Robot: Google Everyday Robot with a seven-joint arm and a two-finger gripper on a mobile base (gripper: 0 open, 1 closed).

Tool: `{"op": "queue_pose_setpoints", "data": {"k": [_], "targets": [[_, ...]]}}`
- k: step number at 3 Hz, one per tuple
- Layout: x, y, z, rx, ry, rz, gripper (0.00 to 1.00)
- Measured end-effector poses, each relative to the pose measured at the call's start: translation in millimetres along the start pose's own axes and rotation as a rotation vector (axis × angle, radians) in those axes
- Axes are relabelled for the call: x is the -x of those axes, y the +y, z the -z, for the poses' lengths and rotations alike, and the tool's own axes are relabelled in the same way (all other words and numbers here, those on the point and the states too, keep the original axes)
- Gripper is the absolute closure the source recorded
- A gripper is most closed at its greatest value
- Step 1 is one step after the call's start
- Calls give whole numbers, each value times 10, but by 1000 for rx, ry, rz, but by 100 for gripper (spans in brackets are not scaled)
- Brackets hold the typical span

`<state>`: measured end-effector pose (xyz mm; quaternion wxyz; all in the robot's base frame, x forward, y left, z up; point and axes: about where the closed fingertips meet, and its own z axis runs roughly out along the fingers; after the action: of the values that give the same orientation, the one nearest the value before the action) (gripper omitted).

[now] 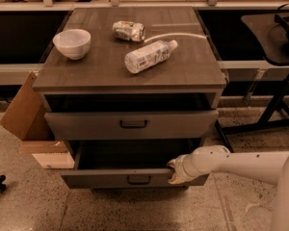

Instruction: Open middle drawer

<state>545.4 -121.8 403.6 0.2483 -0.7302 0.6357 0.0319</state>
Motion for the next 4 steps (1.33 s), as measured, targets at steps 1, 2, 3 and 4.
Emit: {"op": "queue_pose_setpoints", "data": {"k": [1, 2, 3, 4], "targets": [[3, 5, 2, 1, -1, 0, 100], [158, 447, 17, 68, -83, 4, 100], [170, 438, 75, 70, -85, 4, 82], [176, 447, 64, 72, -86, 5, 58]]}}
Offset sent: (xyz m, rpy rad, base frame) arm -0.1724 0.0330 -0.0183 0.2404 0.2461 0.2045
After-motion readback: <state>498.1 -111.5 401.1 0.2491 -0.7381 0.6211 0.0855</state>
